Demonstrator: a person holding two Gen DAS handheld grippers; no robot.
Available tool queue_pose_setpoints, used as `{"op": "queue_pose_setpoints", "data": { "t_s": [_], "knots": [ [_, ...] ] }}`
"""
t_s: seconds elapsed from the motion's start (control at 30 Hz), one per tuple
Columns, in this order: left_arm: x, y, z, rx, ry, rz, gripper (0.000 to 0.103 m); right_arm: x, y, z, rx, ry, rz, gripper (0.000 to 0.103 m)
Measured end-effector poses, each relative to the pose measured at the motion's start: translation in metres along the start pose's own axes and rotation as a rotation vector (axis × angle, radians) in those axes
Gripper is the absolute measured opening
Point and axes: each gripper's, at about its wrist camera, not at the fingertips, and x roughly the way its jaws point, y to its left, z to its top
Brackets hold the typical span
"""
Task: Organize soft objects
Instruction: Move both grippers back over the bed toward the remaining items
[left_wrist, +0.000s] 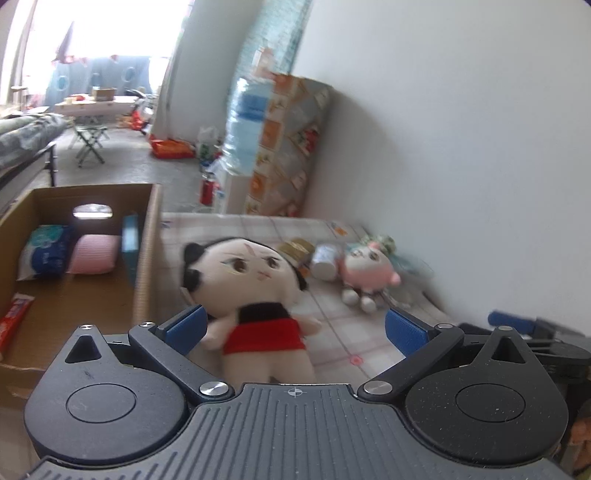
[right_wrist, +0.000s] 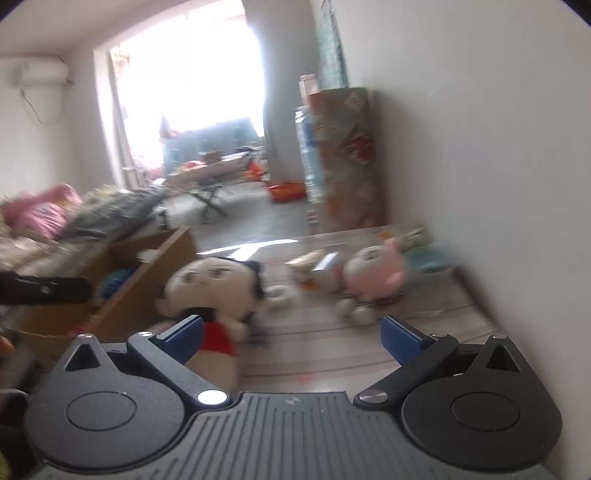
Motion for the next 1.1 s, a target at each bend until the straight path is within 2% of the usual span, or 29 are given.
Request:
{"op": "queue_pose_setpoints", "data": {
  "t_s": [0.2, 0.27, 0.4, 0.57, 0.63, 0.73, 0.9, 1.1],
  "knots": [
    [0.016, -0.02, -0.001, 0.03, 0.046, -0.035, 0.103, 0.005, -0.003, -0.003, -0.064, 0.025, -0.08, 0.103],
    [0.02, -0.028, -0.004, 0.078, 0.039, -0.035, 0.103, 0.005, -0.003, -0.003, -0.096, 0.011, -0.083, 0.103],
    [0.028, -0.044, -0.012, 0.134, 0.038, -0.026, 0.103, -0.001, -0.002, -0.002, -0.135, -0.036, -0.147, 0.103],
    [0.051, -0.064, -0.01, 0.211, 0.073, 0.005, 0.103, -0.003, -0.014, -0.013, -0.12, -0.094, -0.14, 0.103],
    [0.06, -0.07, -0.005, 0.227, 0.071, 0.012, 0.103, -0.004, -0.023, -0.016, -0.114, -0.12, -0.097, 0.103],
    [0.075, -0.078, 0.006, 0.224, 0.061, 0.001, 0.103, -0.006, -0.039, -0.018, -0.037, -0.157, -0.031, 0.103],
    [0.111, -0.091, 0.032, 0.191, 0.074, -0.056, 0.102, 0.01, -0.059, -0.022, 0.072, -0.171, -0.035, 0.103],
    [0.172, -0.087, 0.064, 0.058, 0.136, -0.087, 0.095, 0.04, -0.069, -0.03, 0.115, -0.144, -0.028, 0.097]
  ]
}}
